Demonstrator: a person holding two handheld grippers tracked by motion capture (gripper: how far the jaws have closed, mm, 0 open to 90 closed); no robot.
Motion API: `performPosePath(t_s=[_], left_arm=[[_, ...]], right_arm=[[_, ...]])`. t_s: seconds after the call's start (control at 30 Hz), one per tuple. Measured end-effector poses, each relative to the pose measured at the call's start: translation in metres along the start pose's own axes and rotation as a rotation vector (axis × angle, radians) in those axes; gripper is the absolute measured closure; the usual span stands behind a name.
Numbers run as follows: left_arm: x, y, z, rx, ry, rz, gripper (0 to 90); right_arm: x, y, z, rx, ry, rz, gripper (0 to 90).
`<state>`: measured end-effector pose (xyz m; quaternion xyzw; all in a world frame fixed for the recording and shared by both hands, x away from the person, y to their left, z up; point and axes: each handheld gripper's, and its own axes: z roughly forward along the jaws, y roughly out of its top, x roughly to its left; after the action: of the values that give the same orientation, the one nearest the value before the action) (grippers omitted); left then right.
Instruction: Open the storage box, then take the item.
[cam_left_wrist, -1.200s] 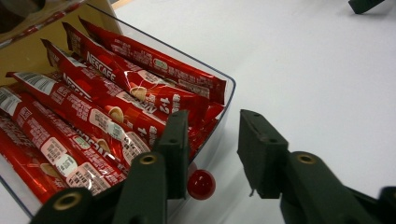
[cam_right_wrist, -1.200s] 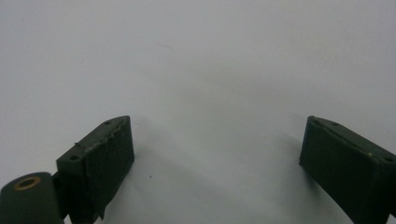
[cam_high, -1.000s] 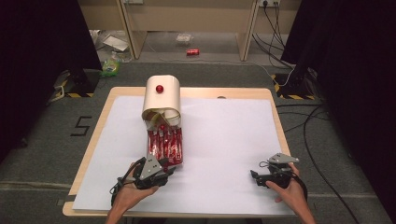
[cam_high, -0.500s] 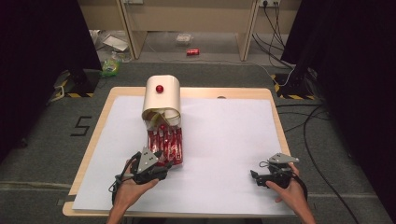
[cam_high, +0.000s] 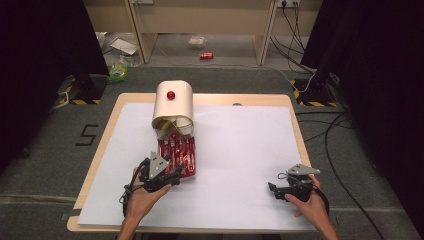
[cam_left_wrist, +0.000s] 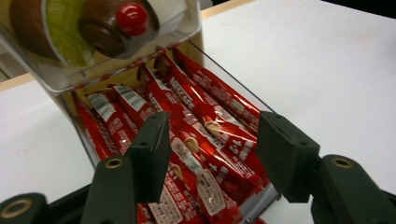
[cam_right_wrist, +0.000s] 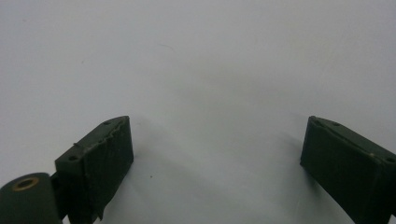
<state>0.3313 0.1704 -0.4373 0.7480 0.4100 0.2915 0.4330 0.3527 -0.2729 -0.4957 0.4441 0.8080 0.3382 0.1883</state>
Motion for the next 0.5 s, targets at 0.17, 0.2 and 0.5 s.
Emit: performPosePath(t_s=[0.17, 0.2, 0.5], left_arm=[[0.004, 0.001, 0.004, 0.003, 0.031, -0.019, 43.9], [0.005, 0.001, 0.005, 0.006, 0.034, -0.023, 43.8], [0.012, -0.001, 0.014, 0.018, 0.054, -0.044, 41.7]], right_arm=[[0.0, 0.0, 0.0, 0.001, 0.0, 0.0, 9.6], [0.0, 0.0, 0.0, 0.001, 0.0, 0.0, 9.6], [0.0, 0.0, 0.0, 0.003, 0.0, 0.005, 9.6]])
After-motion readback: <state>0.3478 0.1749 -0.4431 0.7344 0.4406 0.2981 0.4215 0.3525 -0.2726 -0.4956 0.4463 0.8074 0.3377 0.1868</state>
